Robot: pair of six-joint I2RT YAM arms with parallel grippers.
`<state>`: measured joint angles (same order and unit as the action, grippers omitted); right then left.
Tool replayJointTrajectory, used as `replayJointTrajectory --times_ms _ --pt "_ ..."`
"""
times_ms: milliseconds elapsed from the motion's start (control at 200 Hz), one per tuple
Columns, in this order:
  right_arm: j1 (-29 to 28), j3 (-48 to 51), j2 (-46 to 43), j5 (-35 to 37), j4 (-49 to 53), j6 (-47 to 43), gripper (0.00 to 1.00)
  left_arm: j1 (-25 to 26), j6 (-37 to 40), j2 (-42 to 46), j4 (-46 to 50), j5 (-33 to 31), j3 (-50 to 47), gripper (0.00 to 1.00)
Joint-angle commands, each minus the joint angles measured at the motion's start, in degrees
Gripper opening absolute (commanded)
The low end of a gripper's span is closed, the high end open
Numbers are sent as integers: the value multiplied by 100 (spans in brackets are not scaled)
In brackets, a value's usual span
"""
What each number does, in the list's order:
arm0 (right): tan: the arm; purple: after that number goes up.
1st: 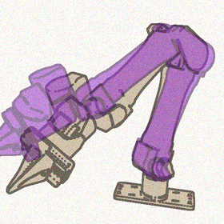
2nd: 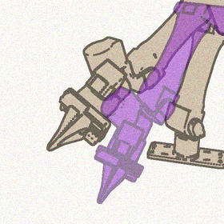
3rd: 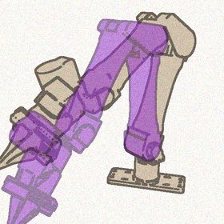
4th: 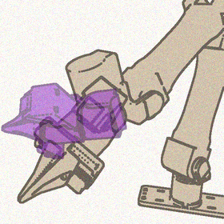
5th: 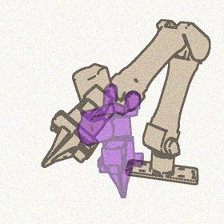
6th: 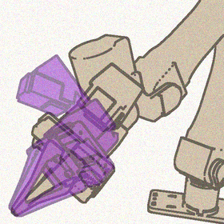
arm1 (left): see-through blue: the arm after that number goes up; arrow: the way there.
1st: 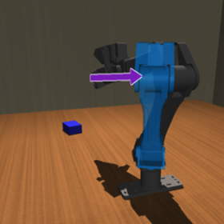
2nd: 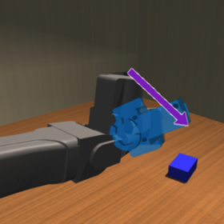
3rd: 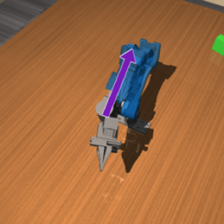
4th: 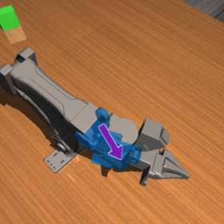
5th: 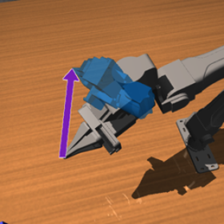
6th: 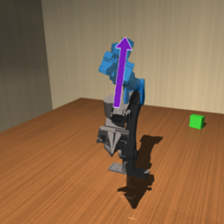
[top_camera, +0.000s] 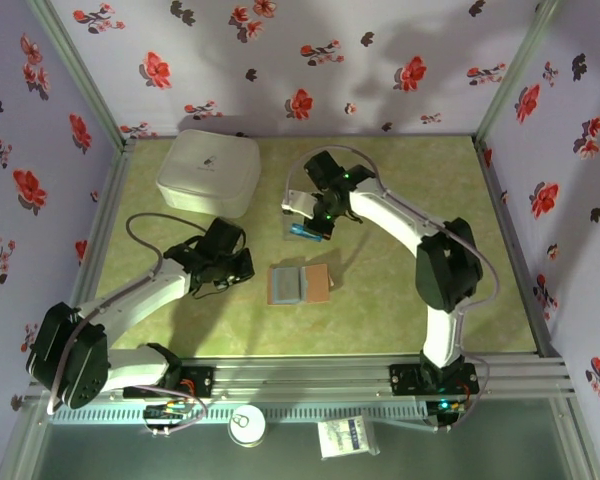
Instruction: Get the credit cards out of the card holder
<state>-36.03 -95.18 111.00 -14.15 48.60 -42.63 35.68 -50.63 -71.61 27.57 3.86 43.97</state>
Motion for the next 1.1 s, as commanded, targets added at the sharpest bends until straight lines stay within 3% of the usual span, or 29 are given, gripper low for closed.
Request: replayJointTrajectory --times_ms 0,590,1095 --pt "102 -641 444 -103 611 -544 0 -87 0 78 215 -115 -69 0" --pt "483 -3102 2046 -393 1916 -1127 0 -167 62 -608 -85 141 317 0" --pt "474 -3972 2812 -807 2997 -1338 0 -246 190 -857 -28 255 483 0"
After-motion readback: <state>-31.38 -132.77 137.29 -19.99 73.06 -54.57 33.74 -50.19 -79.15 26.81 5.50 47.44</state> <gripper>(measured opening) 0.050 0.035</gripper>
